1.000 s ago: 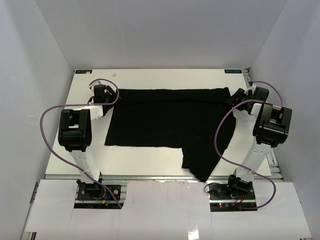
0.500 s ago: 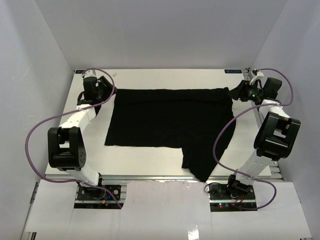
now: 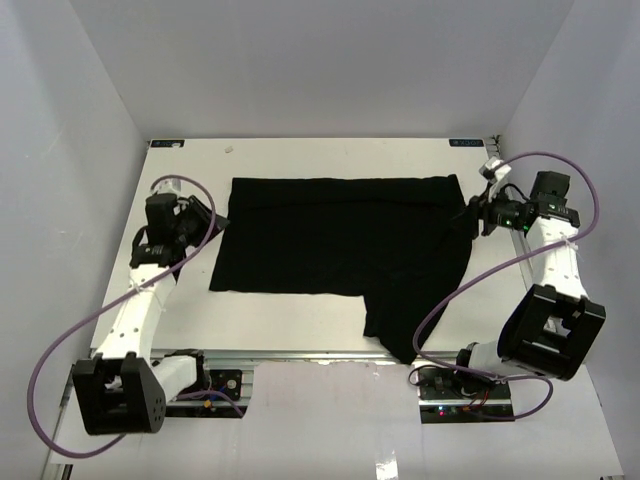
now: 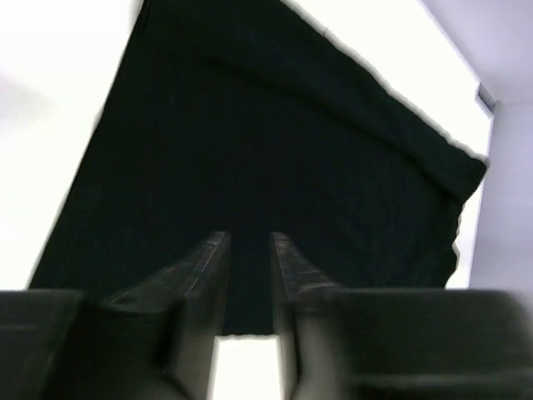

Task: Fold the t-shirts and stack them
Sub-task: Fold the flattened tshirt in 1/3 of the way, then grap the side of the flattened tshirt closest away from the robot with both arms

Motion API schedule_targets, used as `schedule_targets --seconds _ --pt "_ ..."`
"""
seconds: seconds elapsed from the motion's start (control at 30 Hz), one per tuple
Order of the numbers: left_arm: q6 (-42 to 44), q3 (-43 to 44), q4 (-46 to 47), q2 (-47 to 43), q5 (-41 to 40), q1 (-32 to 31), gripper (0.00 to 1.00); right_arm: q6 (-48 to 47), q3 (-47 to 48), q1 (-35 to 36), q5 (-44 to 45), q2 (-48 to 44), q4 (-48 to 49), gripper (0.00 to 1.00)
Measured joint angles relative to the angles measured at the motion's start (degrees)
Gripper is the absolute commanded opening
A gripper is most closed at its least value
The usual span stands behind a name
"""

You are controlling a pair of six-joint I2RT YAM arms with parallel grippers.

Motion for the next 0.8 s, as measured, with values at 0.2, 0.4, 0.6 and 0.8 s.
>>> schedule_targets --seconds 0.2,0.4,0.6,0.8 --pt "-2.8 -1.5 -13.2 -3.2 -0.9 -0.1 0.7 -25.9 -3.1 0.0 -1.3 -3.4 -24.7 0.64" --pt "-3.0 -1.9 -21.5 -2.8 -1.6 -0.1 0.74 -53.7 -15.5 0.0 6.9 -13.1 -37.5 0.69" --pt "-5.5 -3.0 -24.5 -0.7 -2.6 -0.1 0.69 -67.4 -17.5 0.1 11.2 -12.4 -41.1 0.68" --pt "-7.7 -4.5 -26.3 4.8 -5.8 -0.1 0.66 -70.3 -18.4 0.1 12.5 -12.7 -39.8 0.68"
